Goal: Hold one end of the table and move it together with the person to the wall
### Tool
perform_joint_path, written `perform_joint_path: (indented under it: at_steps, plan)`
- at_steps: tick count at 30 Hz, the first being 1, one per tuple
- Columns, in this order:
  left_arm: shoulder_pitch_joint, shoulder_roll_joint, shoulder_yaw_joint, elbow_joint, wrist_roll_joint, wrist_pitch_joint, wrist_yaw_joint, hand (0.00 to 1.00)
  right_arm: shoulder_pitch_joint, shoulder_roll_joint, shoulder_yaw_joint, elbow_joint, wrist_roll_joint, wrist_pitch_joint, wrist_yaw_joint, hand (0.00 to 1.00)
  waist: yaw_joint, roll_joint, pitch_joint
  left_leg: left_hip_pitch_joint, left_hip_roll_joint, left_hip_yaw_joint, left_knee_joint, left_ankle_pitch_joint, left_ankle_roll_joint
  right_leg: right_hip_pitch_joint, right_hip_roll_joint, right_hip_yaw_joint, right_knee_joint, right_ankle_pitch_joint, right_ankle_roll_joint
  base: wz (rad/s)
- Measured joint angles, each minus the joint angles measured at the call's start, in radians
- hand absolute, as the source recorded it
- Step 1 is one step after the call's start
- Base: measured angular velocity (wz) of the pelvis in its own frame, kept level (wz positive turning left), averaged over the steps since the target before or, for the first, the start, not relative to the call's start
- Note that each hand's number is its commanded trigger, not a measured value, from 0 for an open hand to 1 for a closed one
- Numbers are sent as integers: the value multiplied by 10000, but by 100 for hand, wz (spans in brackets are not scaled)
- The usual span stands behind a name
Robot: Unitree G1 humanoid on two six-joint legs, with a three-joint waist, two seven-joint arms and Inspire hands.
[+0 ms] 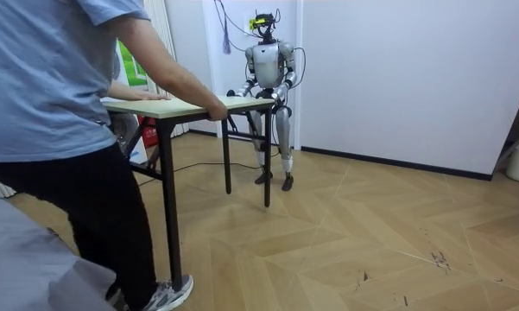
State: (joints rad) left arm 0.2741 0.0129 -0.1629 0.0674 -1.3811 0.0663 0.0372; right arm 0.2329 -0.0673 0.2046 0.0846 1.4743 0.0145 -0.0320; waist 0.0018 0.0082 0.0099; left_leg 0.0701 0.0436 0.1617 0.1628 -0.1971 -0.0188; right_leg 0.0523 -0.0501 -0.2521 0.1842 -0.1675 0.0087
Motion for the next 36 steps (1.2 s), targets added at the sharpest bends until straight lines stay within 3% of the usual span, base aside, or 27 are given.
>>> perform_joint_path:
  at_steps: [10, 14, 17, 20, 22, 23, 24, 25, 26, 28, 30, 32, 33, 34, 36]
  plan:
    - [558, 101, -192, -175, 241, -42, -184, 100, 682, -8, 98, -174, -146, -124, 391, 100, 38, -201, 20, -182, 12, 0, 128, -1, -1, -44, 3, 15, 4, -2, 2, 2]
    - [575, 209, -401, -212, 216, -269, -214, 100, 723, -23, 106, -186, -102, -144, 454, 100, 8, -313, 14, -847, 114, 4, 1024, -35, -56, -294, 19, 3, 96, 14, -33, 8]
    - [576, 249, -584, -205, 154, -365, -219, 100, 767, -29, 113, -187, -129, -184, 468, 100, 33, -293, 22, -1726, 338, -74, 2533, -61, -97, -599, 94, 42, 481, -66, -231, 3]
    - [587, 257, -628, -199, 148, -428, -231, 100, 798, -125, 109, -159, -91, -229, 596, 100, 107, -166, 50, -2468, 737, -60, 3710, -56, -119, -913, 341, -77, 575, -123, -557, -2]
    - [886, 225, -634, -199, 71, -430, -337, 100, 891, -205, 126, -150, -185, -133, 658, 100, 302, -9, 44, -2659, 1300, 528, 5554, -267, -271, -1059, 295, -775, 766, -175, -816, -39]
    - [1027, 207, -629, -201, -19, -442, -425, 100, 936, -208, 155, -168, -258, -120, 659, 100, 305, 49, 35, -2559, 1372, 542, 6042, -320, -311, -1037, 319, -985, 770, -156, -854, -36]
    - [1133, 188, -650, -205, -121, -445, -540, 100, 1002, -255, 167, -291, -356, -132, 689, 100, 191, 310, 50, -2376, 1405, 377, 6661, -459, -403, -1053, 456, -1341, 765, -101, -939, 9]
    - [1085, 202, -657, -208, -121, -435, -540, 100, 974, -354, 165, -316, -356, -133, 775, 100, -33, 507, 78, -2117, 1394, 230, 6649, -744, -507, -1214, 554, -1664, 921, -60, -1005, 31]
    - [1044, 236, -657, -208, -122, -431, -540, 100, 941, -370, 158, -316, -360, -134, 798, 100, -164, 546, 105, -1938, 1397, 237, 6453, -921, -536, -1369, 549, -1765, 1075, -64, -1014, 49]
    - [906, 301, -690, -231, -88, -428, -540, 100, 870, -388, 81, -319, -405, -130, 913, 100, -495, 618, 108, -1076, 1282, 263, 4324, -1865, -624, -1989, 426, -2083, 1554, -31, -1049, 37]
    - [677, 370, -770, -240, -90, -433, -540, 100, 765, -311, -84, -303, -388, -102, 987, 100, -626, 649, 121, -871, 1118, 305, 3089, -2260, -342, -2506, 265, -2201, 1971, 21, -1017, 28]
    - [381, 413, -849, -116, -112, -436, -536, 100, 690, -137, -308, -134, -379, -63, 1215, 100, -567, 588, 148, -947, 830, 280, 2509, -2199, 76, -2998, -9, -2079, 2346, 258, -937, 13]
    - [245, 452, -952, 35, -119, -548, -536, 100, 606, -157, -324, 29, -355, -50, 1320, 100, -515, 563, 190, -952, 623, 249, 2412, -2029, 281, -3510, -240, -1716, 2843, 483, -765, -15]
    - [275, 511, -1049, 106, -111, -708, -536, 100, 626, -119, -307, 156, -384, -29, 1444, 100, -482, 555, 176, -1005, 451, 200, 2408, -1949, 400, -3707, -270, -1237, 2424, 839, -408, -23]
    - [293, 616, -1049, 132, -109, -745, -539, 100, 609, -132, -314, 206, -469, 28, 1563, 100, -491, 495, 165, -1286, 160, 291, 2473, -1863, 549, -3763, -482, -1106, 1994, 1284, -651, -17]
